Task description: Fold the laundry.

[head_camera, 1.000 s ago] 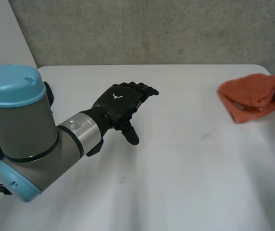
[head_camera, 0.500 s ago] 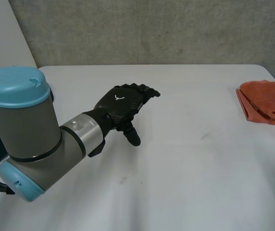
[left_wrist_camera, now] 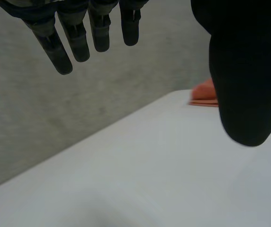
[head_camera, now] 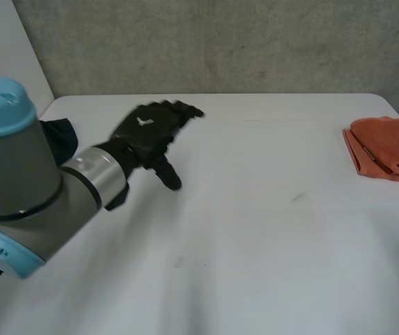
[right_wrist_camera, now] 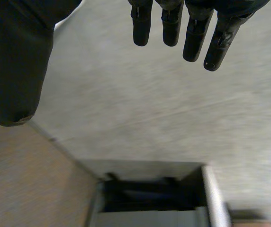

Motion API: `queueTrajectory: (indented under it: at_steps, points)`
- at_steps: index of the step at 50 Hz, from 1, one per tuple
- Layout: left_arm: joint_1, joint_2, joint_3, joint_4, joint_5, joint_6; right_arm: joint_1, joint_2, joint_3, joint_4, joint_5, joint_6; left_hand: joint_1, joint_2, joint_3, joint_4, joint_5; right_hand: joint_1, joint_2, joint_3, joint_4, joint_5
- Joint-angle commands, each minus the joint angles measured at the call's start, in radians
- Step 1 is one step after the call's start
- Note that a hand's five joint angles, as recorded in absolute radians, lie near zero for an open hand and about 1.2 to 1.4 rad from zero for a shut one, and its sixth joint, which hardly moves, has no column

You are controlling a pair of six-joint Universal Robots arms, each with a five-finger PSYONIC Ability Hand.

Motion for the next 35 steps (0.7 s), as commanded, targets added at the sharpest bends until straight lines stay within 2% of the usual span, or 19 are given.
queueTrajectory:
  at_steps: [1,7,8,11,14,18,25,29,31,32,35]
  points:
    - [0.128,0.012,0.001,0.118,-0.056,0.01,0.095,-0.199,0.08,-0.193,0.022,0.21,-0.016,-0.028,-0.033,-0.03,-0.047,-0.016,-0.043,-0.04,-0.056,-0.068]
    - [0.263,-0.014,0.002,0.191,-0.058,0.046,0.232,-0.359,0.279,-0.235,-0.133,0.439,-0.013,-0.025,-0.03,-0.027,-0.044,-0.016,-0.043,-0.04,-0.056,-0.068]
    - [0.28,-0.023,0.004,0.196,-0.058,0.062,0.278,-0.418,0.354,-0.247,-0.193,0.49,-0.016,-0.028,-0.033,-0.03,-0.047,-0.016,-0.043,-0.04,-0.056,-0.068]
    - [0.364,-0.068,0.016,0.204,-0.058,0.153,0.355,-0.495,0.471,-0.273,-0.259,0.53,-0.017,-0.029,-0.034,-0.031,-0.048,-0.016,-0.043,-0.04,-0.056,-0.068]
    - [0.455,-0.106,0.031,0.201,-0.058,0.262,0.512,-0.563,0.667,-0.33,-0.316,0.539,-0.017,-0.029,-0.034,-0.031,-0.048,-0.016,-0.043,-0.04,-0.056,-0.068]
    - [0.538,-0.169,0.048,0.199,-0.051,0.387,0.632,-0.58,0.822,-0.385,-0.314,0.523,-0.017,-0.029,-0.034,-0.031,-0.048,-0.016,-0.043,-0.04,-0.056,-0.068]
    - [0.598,-0.256,0.083,0.193,-0.064,0.53,0.738,-0.587,0.982,-0.437,-0.313,0.473,-0.017,-0.029,-0.034,-0.031,-0.048,-0.016,-0.043,-0.04,-0.056,-0.068]
    - [0.622,-0.301,0.096,0.179,-0.123,0.656,0.74,-0.583,1.013,-0.443,-0.314,0.467,-0.01,-0.022,-0.028,-0.024,-0.041,-0.016,-0.043,-0.04,-0.056,-0.068]
    - [0.625,-0.336,0.108,0.176,-0.189,0.743,0.74,-0.583,1.021,-0.445,-0.314,0.467,0.016,0.004,-0.001,0.002,-0.015,-0.016,-0.043,-0.04,-0.056,-0.068]
    - [0.624,-0.35,0.114,0.173,-0.211,0.772,0.735,-0.583,1.027,-0.445,-0.314,0.467,0.051,0.039,0.034,0.037,0.02,-0.016,-0.043,-0.04,-0.056,-0.068]
    - [0.622,-0.393,0.126,0.158,-0.283,0.875,0.728,-0.581,1.034,-0.445,-0.314,0.467,0.535,0.522,0.517,0.52,0.504,-0.016,-0.043,-0.04,-0.056,-0.068]
